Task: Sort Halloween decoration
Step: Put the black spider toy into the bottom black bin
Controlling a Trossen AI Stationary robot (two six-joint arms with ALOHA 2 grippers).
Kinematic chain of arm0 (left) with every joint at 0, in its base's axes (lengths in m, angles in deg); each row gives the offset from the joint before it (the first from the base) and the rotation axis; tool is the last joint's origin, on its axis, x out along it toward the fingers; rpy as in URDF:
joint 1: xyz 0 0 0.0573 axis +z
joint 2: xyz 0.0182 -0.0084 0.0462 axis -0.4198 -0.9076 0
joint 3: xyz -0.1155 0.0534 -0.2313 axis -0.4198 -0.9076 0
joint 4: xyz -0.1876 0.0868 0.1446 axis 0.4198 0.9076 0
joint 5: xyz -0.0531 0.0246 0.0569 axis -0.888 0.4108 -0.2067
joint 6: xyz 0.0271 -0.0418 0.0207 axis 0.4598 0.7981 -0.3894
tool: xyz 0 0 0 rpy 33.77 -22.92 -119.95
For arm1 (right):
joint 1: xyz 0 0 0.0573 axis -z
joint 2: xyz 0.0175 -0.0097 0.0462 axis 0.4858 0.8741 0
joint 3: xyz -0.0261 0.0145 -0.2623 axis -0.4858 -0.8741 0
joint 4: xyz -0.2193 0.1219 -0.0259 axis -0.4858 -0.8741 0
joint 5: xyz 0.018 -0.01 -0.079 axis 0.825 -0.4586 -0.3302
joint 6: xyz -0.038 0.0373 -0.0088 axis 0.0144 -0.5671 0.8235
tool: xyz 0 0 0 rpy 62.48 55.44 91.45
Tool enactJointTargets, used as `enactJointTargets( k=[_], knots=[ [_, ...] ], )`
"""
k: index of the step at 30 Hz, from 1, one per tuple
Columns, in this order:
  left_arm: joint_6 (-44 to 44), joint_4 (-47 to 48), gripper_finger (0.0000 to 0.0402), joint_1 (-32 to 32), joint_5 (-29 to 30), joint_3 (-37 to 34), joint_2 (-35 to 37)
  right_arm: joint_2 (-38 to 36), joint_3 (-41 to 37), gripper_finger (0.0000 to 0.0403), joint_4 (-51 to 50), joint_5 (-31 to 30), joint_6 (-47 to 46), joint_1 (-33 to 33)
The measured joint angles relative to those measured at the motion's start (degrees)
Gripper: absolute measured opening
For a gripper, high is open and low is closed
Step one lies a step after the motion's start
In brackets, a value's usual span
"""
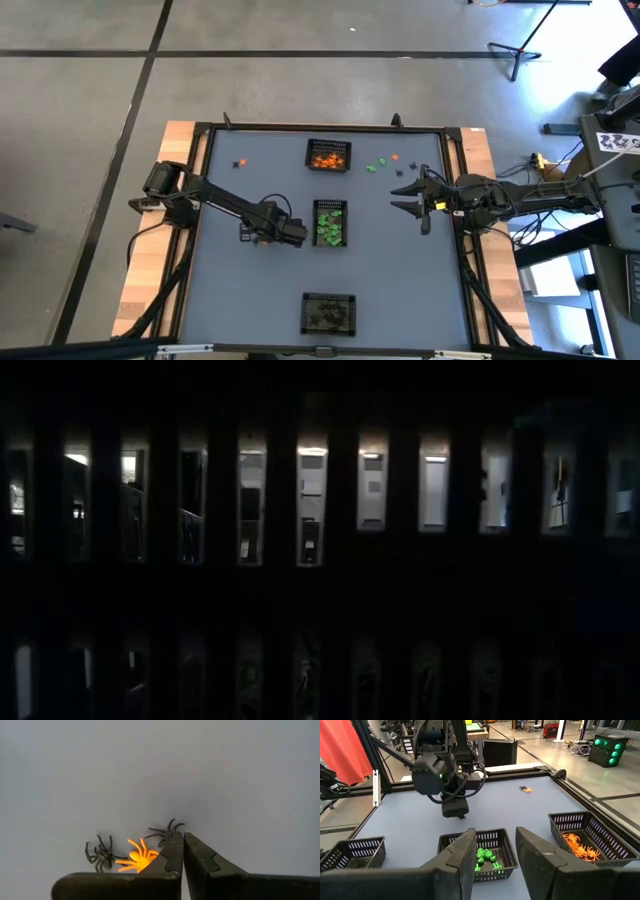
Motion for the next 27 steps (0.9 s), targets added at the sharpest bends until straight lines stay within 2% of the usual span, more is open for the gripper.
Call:
enactJointTargets(
  k=[17,27],
  knots=[
    [-0.04,-5.68,0.0000,-2.12,-0.51,0.11,5.78,0.01,0.00,0.0137,-0.03,0.00,0.01,0.00],
    [-0.26,-16.35,0.0000,-5.99,-0.76,0.22,8.87,0.01,0.00,0.0137,-0.02,0.00,0.00,0.00]
  ],
)
